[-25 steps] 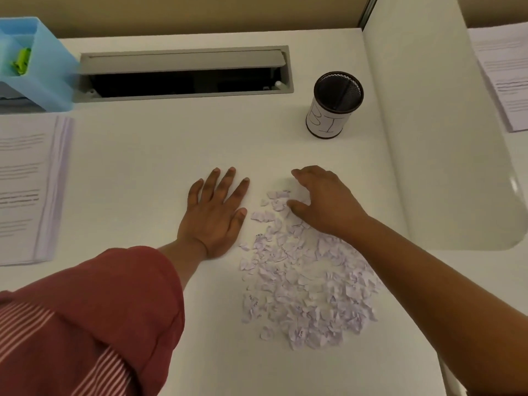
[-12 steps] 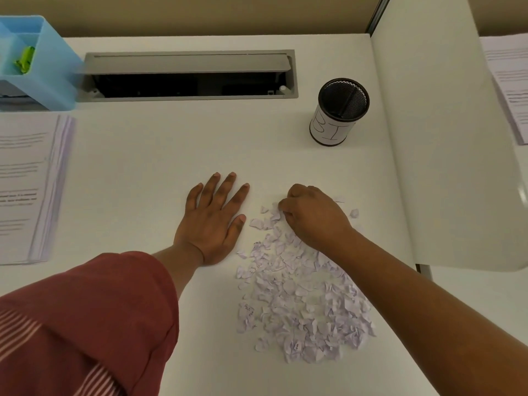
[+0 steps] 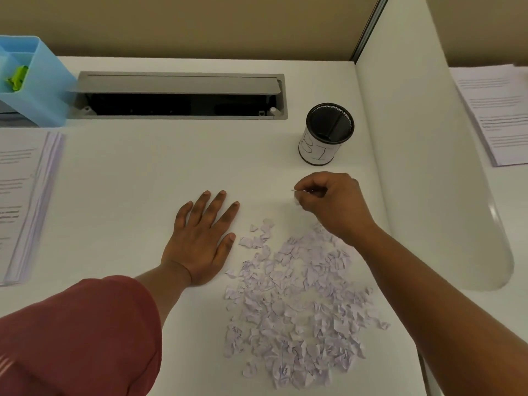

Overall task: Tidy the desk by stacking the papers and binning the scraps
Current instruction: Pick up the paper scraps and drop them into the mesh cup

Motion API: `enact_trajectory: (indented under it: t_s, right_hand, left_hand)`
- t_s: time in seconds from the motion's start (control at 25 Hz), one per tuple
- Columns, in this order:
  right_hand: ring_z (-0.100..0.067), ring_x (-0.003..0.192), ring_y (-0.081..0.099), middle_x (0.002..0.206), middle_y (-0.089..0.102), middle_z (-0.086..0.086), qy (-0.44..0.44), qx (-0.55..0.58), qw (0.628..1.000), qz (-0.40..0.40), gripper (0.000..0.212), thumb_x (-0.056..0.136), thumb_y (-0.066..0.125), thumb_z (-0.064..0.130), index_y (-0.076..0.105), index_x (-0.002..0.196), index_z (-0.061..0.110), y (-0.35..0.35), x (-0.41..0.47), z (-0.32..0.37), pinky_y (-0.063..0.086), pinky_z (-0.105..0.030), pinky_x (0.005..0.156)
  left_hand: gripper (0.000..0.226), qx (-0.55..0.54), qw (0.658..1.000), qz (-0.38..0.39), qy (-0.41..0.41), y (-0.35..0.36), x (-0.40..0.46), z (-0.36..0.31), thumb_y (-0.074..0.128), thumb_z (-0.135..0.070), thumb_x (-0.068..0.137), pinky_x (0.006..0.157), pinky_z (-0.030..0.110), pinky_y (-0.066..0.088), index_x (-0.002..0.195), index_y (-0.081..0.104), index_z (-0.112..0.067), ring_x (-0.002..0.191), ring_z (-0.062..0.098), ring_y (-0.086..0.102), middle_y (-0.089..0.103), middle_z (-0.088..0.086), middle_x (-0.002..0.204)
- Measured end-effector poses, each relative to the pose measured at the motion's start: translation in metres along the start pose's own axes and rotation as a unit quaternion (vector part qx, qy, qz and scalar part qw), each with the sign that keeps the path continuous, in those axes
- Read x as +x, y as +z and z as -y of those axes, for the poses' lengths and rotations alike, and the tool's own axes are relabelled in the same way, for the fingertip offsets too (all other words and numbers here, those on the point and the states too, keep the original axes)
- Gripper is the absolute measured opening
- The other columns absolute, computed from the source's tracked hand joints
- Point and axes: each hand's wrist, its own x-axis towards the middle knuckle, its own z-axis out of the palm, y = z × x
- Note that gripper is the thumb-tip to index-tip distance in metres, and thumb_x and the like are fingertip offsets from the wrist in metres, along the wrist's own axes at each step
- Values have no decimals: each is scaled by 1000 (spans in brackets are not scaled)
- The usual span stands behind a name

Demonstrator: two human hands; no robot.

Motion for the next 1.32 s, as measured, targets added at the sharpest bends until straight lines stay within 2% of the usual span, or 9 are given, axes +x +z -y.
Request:
enact_trajectory:
  t_s: [0.28, 0.56, 0.68, 0.84, 0.92, 1.0, 1.12, 1.2, 1.32]
  right_hand:
    - [-10, 79, 69, 85, 74, 7, -46, -13, 984, -174, 11, 88, 69, 12, 77, 91, 19, -45, 70, 30, 56, -21, 78]
    - [-12, 90, 65, 105, 74, -1, -16, -83, 985, -148, 22, 96, 59, 5, 77, 107, 12, -42, 87, 13, 41, 1, 75]
    - [-21, 107, 68, 120, 73, -5, -17, -108, 982, -152, 29, 99, 54, 3, 74, 119, 12, -40, 84, 11, 48, -16, 95]
    - [-20, 100, 69, 109, 75, -4, -83, -81, 972, -202, 25, 95, 58, 3, 76, 109, 12, -34, 61, 16, 53, -26, 93]
    - [-19, 91, 69, 102, 75, -4, -120, -70, 977, -165, 22, 91, 62, 3, 77, 103, 12, -17, 39, 13, 55, -32, 88]
    - [-16, 92, 67, 109, 73, -5, -111, -94, 989, -36, 23, 92, 64, 5, 75, 110, 12, 9, 12, 4, 55, -35, 91]
    - [-22, 122, 56, 138, 60, -5, -67, -176, 969, 162, 42, 98, 60, 21, 58, 139, 13, 46, -23, -8, 43, -35, 109]
    - [-24, 135, 42, 149, 47, -2, -72, -212, 951, 211, 55, 99, 58, 32, 44, 150, 16, 63, -35, -10, 36, -34, 112]
    - [-23, 135, 34, 149, 41, 2, -100, -243, 942, 207, 61, 97, 56, 46, 38, 152, 27, 81, -40, -6, 45, -39, 104]
  left_hand:
    - [62, -8, 1000, -5, -5, 1, -1, 1, 16, -49, 103, 124, 52, 13, 162, 9, -33, 157, 23, -1, 5, -2, 171]
    - [61, -7, 1000, -3, 4, 2, -12, 5, 17, -49, 103, 123, 52, 15, 162, 12, -32, 157, 24, 1, 7, -1, 171]
    - [61, -14, 1000, -6, 6, 3, -11, 4, 18, -49, 103, 123, 52, 15, 162, 13, -32, 157, 24, 3, 8, -1, 171]
    - [61, -9, 1000, -1, 5, 1, -11, 3, 19, -48, 103, 123, 53, 15, 162, 14, -32, 157, 24, 4, 10, 0, 170]
    - [61, -5, 1000, 6, 3, 1, -11, 3, 18, -49, 103, 123, 53, 15, 162, 12, -32, 157, 24, 2, 8, 0, 171]
    - [61, 0, 1000, 9, 1, 1, -11, 3, 16, -49, 103, 124, 52, 14, 162, 9, -33, 157, 24, 0, 5, -1, 171]
    - [61, 3, 1000, 11, -3, 1, -11, 3, 16, -49, 103, 124, 52, 13, 162, 8, -33, 157, 23, -1, 4, -1, 171]
    - [62, 4, 1000, 10, -2, 0, -11, 3, 16, -49, 103, 124, 52, 13, 162, 9, -33, 157, 24, 0, 5, -1, 171]
    - [62, 6, 1000, 10, 0, 0, -10, 2, 16, -49, 104, 123, 53, 14, 162, 9, -32, 157, 25, 1, 6, 0, 171]
